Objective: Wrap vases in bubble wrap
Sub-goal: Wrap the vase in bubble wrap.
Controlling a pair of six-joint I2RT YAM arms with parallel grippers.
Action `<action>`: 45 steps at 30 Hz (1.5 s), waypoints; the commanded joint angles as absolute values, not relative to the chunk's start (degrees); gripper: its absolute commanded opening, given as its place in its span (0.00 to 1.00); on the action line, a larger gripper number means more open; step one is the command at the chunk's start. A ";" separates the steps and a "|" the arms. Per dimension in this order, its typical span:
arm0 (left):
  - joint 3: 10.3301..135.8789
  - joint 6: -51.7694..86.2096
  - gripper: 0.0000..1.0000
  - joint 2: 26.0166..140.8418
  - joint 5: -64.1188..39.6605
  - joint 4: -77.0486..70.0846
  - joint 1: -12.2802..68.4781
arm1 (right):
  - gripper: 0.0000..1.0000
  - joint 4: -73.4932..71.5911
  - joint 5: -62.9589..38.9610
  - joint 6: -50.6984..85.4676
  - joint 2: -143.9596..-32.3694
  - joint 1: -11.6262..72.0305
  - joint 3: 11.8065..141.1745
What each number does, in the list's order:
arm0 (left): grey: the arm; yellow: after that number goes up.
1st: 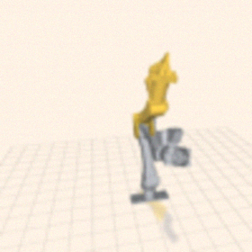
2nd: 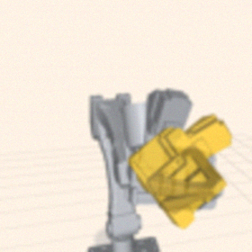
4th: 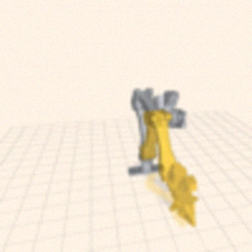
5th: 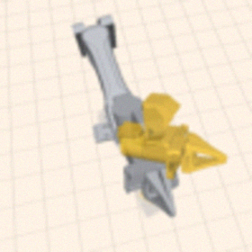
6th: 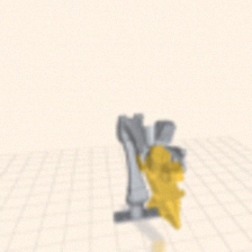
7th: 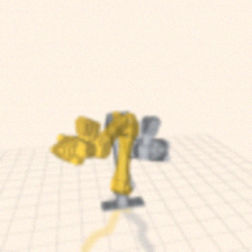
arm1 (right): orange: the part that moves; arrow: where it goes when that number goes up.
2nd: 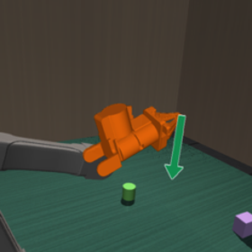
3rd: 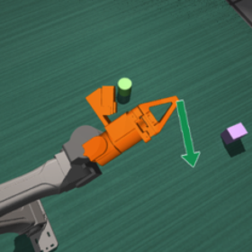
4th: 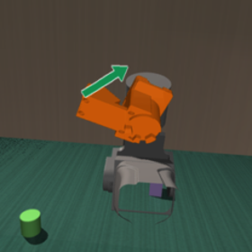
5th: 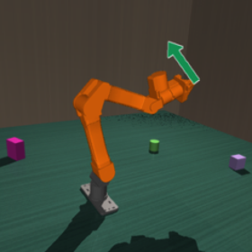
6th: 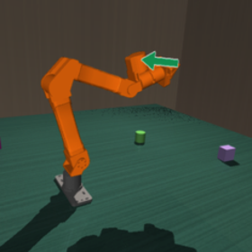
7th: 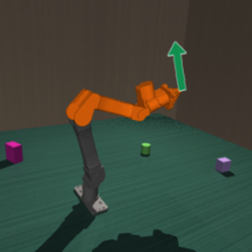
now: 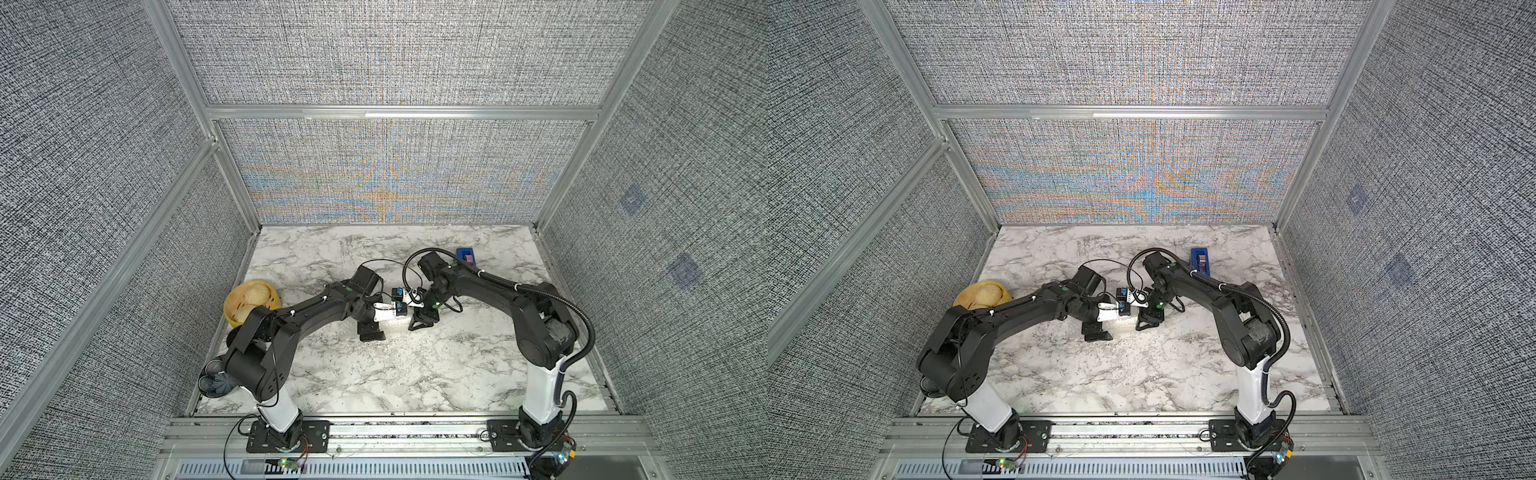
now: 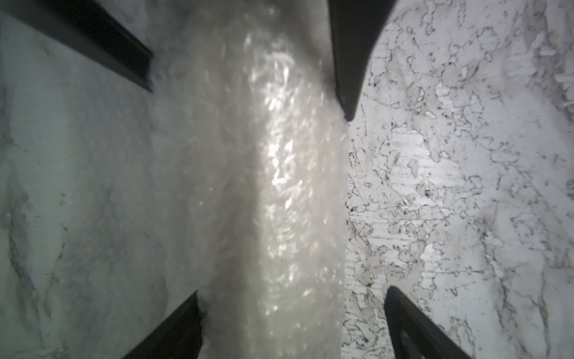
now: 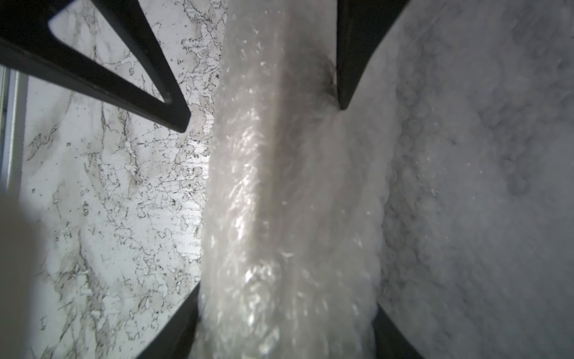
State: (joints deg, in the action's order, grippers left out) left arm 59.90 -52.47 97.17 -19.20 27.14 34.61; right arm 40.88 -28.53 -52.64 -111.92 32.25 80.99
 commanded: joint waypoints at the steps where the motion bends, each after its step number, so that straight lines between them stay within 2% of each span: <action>1: 60.28 -51.97 0.85 97.82 -18.55 28.14 34.72 | 0.49 40.29 -28.65 -51.62 -111.97 32.00 81.23; 9: 60.82 -52.09 0.75 99.38 -17.49 28.25 35.03 | 0.55 39.55 -29.12 -50.96 -111.56 31.41 81.12; 17: 62.13 -51.67 0.65 100.47 -16.64 30.07 35.07 | 0.66 35.53 -30.05 -49.43 -109.33 30.03 78.53; 21: 62.66 -51.51 0.62 100.25 -16.28 30.31 35.07 | 0.72 31.57 -31.30 -48.48 -106.92 28.58 75.93; 23: 62.67 -51.42 0.62 100.20 -16.51 30.32 35.01 | 0.79 30.42 -32.32 -48.19 -105.98 27.75 74.96; 28: 62.98 -51.11 0.62 100.47 -16.76 30.42 35.06 | 0.81 25.66 -32.82 -49.41 -102.20 26.01 69.90; 31: 63.31 -50.74 0.62 100.51 -17.20 30.41 34.98 | 0.81 18.14 -31.65 -50.86 -98.44 24.73 63.63; 37: 67.41 -50.57 0.62 103.60 -18.18 35.48 34.52 | 0.81 -7.20 -32.84 -51.02 -89.87 26.07 46.31; 45: 70.92 -50.45 0.62 106.67 -20.19 40.06 33.77 | 0.82 -22.68 -21.45 -55.91 -86.03 33.92 36.64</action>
